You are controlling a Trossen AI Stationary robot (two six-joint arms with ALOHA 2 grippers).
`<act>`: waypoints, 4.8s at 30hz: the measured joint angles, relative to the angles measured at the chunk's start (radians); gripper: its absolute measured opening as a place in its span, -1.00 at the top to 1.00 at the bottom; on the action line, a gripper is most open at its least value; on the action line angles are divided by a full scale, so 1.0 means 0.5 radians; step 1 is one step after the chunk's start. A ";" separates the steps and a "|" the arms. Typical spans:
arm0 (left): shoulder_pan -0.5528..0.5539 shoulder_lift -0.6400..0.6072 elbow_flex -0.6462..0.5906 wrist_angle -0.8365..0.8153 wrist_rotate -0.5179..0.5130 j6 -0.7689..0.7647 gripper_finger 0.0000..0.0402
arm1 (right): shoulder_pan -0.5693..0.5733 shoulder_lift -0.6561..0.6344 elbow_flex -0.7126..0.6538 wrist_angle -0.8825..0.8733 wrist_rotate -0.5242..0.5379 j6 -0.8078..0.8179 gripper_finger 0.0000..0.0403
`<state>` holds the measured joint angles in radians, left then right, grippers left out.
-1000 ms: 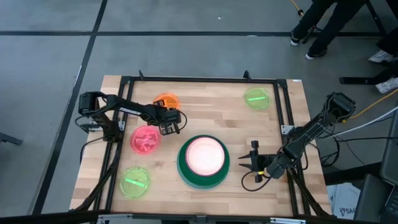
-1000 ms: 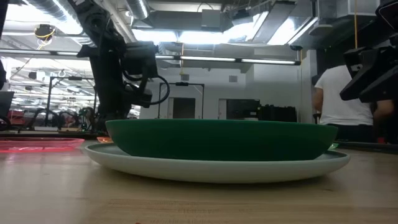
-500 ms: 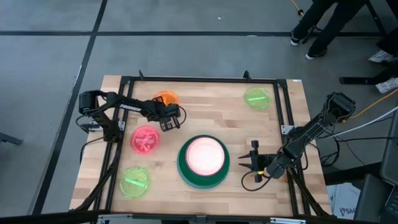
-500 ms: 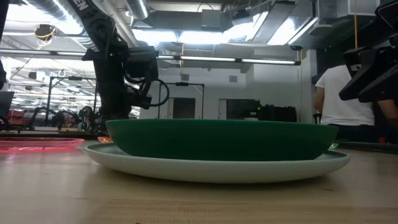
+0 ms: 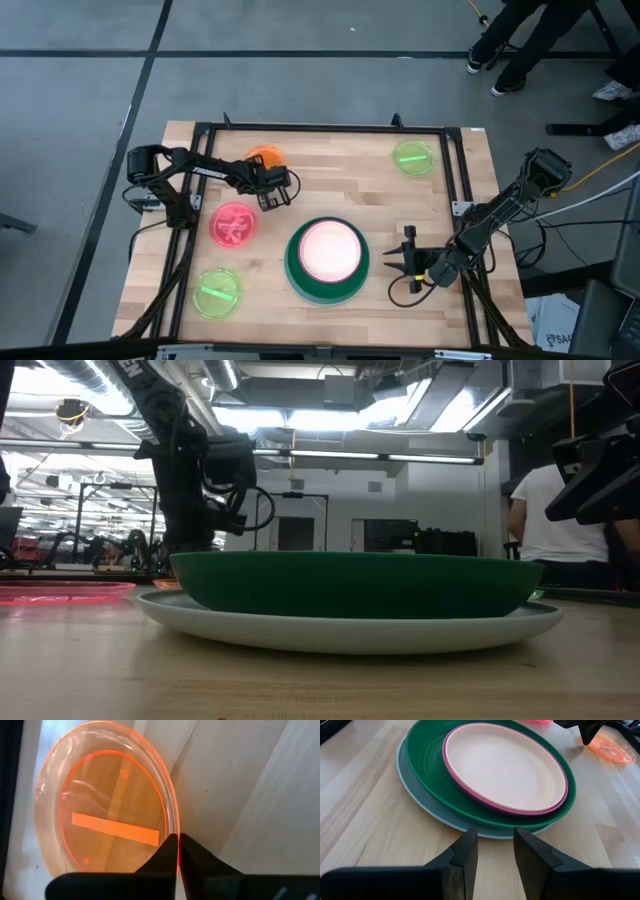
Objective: Stack plastic plates
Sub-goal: Stack the orange plate on top of the light orange plate, then stack the red plate on top of the orange plate
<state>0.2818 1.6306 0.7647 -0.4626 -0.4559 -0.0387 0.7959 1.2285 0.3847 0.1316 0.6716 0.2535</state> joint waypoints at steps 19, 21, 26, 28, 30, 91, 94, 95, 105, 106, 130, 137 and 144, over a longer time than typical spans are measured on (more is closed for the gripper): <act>-0.560 -0.017 0.201 -0.002 -0.275 0.032 0.99 | 0.000 0.000 0.000 -0.001 -0.001 0.002 0.43; -0.648 -0.017 0.270 0.000 -0.304 0.045 0.99 | 0.000 0.000 0.000 -0.003 -0.002 0.002 0.43; -0.876 -0.018 0.422 0.051 -0.324 0.046 0.99 | 0.001 0.000 0.000 -0.005 -0.018 0.004 0.43; -0.973 -0.018 0.459 0.107 -0.316 0.050 0.99 | 0.001 0.000 0.000 -0.005 -0.018 0.004 0.43; -1.061 -0.018 0.495 0.157 -0.308 0.064 0.99 | 0.001 0.000 0.000 -0.006 -0.018 0.005 0.43; -1.481 0.724 1.375 -0.166 0.203 0.026 0.99 | 0.002 0.000 0.000 -0.057 0.005 0.015 0.43; -1.480 0.724 1.375 -0.167 0.204 -0.008 0.99 | 0.002 0.000 0.000 -0.056 0.005 0.015 0.43; -1.480 0.724 1.375 -0.167 0.204 -0.011 0.99 | 0.002 0.000 0.000 -0.056 0.005 0.015 0.43; -1.420 0.723 1.375 -0.219 0.272 -0.181 0.99 | 0.002 0.000 0.000 -0.055 0.005 0.015 0.43; -1.412 0.723 1.375 -0.218 0.306 -0.186 0.99 | 0.002 0.000 0.000 -0.056 0.005 0.015 0.43; -1.459 0.604 1.418 -0.331 0.355 -0.293 0.46 | 0.001 0.000 0.001 -0.049 0.005 0.025 0.43; -1.537 0.492 1.419 -0.631 0.204 -0.481 0.46 | 0.003 0.001 0.001 -0.057 -0.005 0.060 0.43; -1.585 0.473 1.382 -0.945 0.263 -0.794 0.46 | 0.003 0.001 0.001 -0.058 -0.014 0.060 0.43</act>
<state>-0.5108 1.8671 1.4558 -0.9354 -0.3246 -0.4355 0.7975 1.2289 0.3851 0.1028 0.6647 0.2832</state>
